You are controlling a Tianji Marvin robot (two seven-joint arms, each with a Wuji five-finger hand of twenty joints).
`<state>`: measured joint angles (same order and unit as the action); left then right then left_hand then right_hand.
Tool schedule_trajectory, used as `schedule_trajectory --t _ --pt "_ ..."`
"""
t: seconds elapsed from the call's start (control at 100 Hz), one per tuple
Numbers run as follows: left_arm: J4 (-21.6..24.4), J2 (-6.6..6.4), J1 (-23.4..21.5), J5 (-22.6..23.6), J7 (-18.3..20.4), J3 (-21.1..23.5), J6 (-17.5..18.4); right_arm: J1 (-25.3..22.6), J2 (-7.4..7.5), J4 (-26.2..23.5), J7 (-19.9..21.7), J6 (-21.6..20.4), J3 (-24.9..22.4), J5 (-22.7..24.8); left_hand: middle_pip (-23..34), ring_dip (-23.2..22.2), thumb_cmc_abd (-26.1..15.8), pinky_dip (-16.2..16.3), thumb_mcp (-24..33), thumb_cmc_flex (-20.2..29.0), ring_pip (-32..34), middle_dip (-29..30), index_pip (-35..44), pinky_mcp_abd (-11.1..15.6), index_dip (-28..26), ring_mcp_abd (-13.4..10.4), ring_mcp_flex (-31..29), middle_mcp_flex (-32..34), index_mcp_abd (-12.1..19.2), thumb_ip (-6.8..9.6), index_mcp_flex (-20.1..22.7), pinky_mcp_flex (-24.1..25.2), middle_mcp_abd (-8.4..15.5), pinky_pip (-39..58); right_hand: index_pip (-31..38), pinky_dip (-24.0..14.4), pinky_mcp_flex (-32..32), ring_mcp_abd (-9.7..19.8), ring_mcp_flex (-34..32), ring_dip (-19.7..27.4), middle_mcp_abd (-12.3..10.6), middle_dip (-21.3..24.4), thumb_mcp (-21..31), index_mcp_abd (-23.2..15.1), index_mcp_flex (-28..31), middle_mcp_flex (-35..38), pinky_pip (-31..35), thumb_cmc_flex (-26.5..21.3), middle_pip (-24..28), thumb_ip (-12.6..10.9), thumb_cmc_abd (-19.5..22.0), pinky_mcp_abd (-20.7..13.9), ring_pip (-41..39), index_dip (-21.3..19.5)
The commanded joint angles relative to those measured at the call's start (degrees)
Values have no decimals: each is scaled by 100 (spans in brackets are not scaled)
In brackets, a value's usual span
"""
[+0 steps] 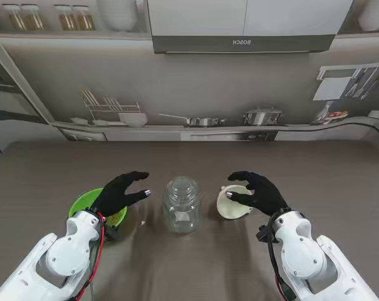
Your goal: Pour mung beans into a glass jar with a funnel
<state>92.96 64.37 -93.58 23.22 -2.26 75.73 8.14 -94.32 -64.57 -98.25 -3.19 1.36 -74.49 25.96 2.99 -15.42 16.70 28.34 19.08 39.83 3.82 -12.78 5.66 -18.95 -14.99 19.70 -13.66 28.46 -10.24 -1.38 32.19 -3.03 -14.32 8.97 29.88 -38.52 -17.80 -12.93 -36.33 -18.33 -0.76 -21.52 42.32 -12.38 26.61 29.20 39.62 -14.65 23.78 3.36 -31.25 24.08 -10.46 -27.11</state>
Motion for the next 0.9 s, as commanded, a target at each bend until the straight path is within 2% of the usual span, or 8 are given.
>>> schedule_trajectory --t 0.0,0.54,0.71,0.89 --pt "65 15 -30 -9 91 11 -16 -41 -22 -58 63 -29 5 21 -17 67 -116 -91 -185 -102 -89 48 -22 156 14 -80 66 -71 -19 4 32 120 93 -137 -84 14 15 20 45 70 -82 43 -200 -104 -28 -33 -102 207 -84 -59 32 220 108 106" --pt "139 3 -83 -26 157 50 -50 -69 -17 -313 23 13 50 180 -23 67 -155 -73 -242 -70 -87 38 -24 128 14 -67 59 -61 -19 12 30 152 86 -124 -108 -54 -19 35 2 57 -29 58 -199 -70 3 8 -99 226 -115 -54 48 173 100 111" --pt "171 6 -116 -1 130 67 -75 97 -20 -318 -3 12 212 246 -17 66 -172 -65 -247 -57 -83 34 -18 126 12 -44 42 -34 -37 13 49 135 75 -113 -131 -87 -59 59 -41 46 0 61 -202 -63 9 22 -60 235 -129 -57 34 138 79 116" --pt "133 3 -80 -71 186 62 -89 501 25 -414 206 140 447 482 -19 65 -193 -59 -251 -42 -84 29 -23 128 14 -44 43 -33 -39 14 44 129 40 -108 -182 -146 -138 74 -107 18 42 55 -206 -73 -40 -26 37 276 -139 -62 8 80 30 120"
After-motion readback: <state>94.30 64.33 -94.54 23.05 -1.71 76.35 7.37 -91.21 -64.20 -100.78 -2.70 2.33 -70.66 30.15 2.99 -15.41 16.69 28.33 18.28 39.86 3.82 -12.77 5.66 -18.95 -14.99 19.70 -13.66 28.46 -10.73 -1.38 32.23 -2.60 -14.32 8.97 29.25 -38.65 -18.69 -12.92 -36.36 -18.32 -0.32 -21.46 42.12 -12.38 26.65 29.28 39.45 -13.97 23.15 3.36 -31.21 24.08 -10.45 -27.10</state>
